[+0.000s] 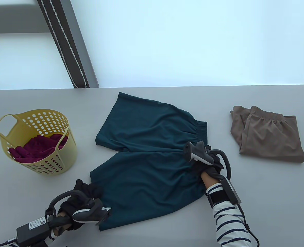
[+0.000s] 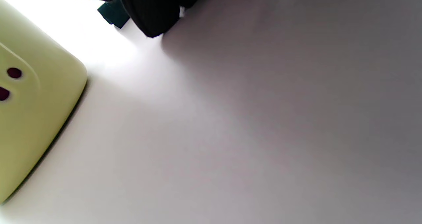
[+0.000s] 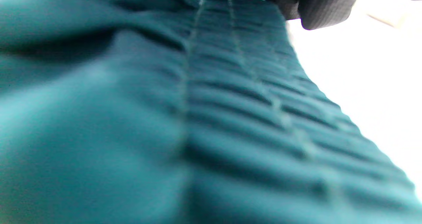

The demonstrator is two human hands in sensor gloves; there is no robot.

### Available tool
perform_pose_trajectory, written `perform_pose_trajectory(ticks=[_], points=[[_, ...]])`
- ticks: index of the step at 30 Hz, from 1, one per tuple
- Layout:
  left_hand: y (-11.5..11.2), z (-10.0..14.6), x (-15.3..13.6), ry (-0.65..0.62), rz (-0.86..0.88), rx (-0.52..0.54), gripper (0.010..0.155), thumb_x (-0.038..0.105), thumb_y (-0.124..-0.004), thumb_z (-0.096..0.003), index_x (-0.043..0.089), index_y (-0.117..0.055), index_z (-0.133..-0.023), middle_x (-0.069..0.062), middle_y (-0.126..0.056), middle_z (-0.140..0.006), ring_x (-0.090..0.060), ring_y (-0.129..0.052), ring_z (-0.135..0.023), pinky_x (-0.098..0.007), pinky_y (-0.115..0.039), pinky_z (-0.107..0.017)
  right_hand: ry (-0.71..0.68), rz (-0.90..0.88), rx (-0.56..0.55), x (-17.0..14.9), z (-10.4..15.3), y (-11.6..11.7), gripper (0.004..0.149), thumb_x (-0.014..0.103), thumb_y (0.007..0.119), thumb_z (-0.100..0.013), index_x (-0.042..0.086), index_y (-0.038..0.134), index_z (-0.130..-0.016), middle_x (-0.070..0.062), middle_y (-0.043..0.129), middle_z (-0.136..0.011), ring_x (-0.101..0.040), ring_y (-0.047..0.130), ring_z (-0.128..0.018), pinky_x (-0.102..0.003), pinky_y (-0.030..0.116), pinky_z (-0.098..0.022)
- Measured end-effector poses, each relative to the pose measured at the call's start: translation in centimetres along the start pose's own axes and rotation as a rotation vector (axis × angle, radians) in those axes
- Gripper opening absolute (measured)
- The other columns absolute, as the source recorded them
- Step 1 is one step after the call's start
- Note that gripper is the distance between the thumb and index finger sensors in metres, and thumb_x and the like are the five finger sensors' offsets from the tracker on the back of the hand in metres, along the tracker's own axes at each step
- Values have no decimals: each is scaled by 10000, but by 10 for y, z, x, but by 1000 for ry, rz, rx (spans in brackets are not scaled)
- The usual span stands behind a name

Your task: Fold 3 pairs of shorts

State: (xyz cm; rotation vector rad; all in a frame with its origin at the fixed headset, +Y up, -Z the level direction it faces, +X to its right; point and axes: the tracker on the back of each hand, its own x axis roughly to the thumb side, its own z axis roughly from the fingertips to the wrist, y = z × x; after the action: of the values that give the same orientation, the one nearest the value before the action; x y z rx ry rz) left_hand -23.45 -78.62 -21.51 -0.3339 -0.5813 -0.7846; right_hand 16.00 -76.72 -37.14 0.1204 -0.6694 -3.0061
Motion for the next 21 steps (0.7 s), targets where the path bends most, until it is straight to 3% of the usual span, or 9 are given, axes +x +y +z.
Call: perform_pose_trajectory(ticks=[3, 5, 9, 12, 16, 21], points=[[1, 0, 0, -3, -9, 15, 729, 443, -312, -455, 14, -268, -1042, -236, -535, -1044, -414, -751, -892, -678, -571, -701, 11, -157, -36, -21, 13, -7, 801, 438, 474, -513, -49, 32, -971, -351, 320, -966, -547, 548, -852, -553, 606, -591], [2, 0, -2, -1, 2, 32, 720, 444, -334, -457, 25, -292, -1041, -225, -557, -1036, -404, -767, -884, -670, -581, -703, -45, -158, -83, -29, 26, -11, 788, 431, 485, -514, -48, 70, -983, -342, 352, -967, -535, 566, -851, -546, 617, -585], [5, -3, -8, 2, 8, 71, 677, 446, -394, -460, 75, -361, -1026, -162, -633, -1002, -349, -826, -844, -635, -630, -703, -265, -25, -87, -30, 63, -3, 757, 406, 525, -510, -13, 136, -1006, -293, 383, -984, -503, 554, -876, -537, 598, -608], [5, -6, -16, -1, 37, 111, 643, 462, -436, -457, 128, -408, -1007, -100, -685, -969, -297, -860, -808, -598, -669, -705, -327, 158, -24, -24, 93, 17, 754, 378, 607, -498, 6, 207, -1018, -263, 400, -993, -488, 535, -895, -549, 554, -623], [5, -9, -24, 11, 87, 138, 584, 465, -499, -454, 188, -474, -968, -21, -750, -906, -234, -901, -747, -555, -714, -699, -349, 374, 49, -18, 110, 43, 711, 343, 697, -464, 54, 344, -1010, -254, 418, -964, -459, 605, -881, -536, 585, -614], [4, -3, -25, 21, 73, 206, 471, 443, -584, -457, 252, -583, -888, 65, -850, -782, -129, -984, -623, -476, -815, -661, -412, 596, -264, -4, 130, 52, 604, 301, 794, -407, 39, 599, -916, -229, 743, -823, -326, 949, -705, -460, 790, -527]])
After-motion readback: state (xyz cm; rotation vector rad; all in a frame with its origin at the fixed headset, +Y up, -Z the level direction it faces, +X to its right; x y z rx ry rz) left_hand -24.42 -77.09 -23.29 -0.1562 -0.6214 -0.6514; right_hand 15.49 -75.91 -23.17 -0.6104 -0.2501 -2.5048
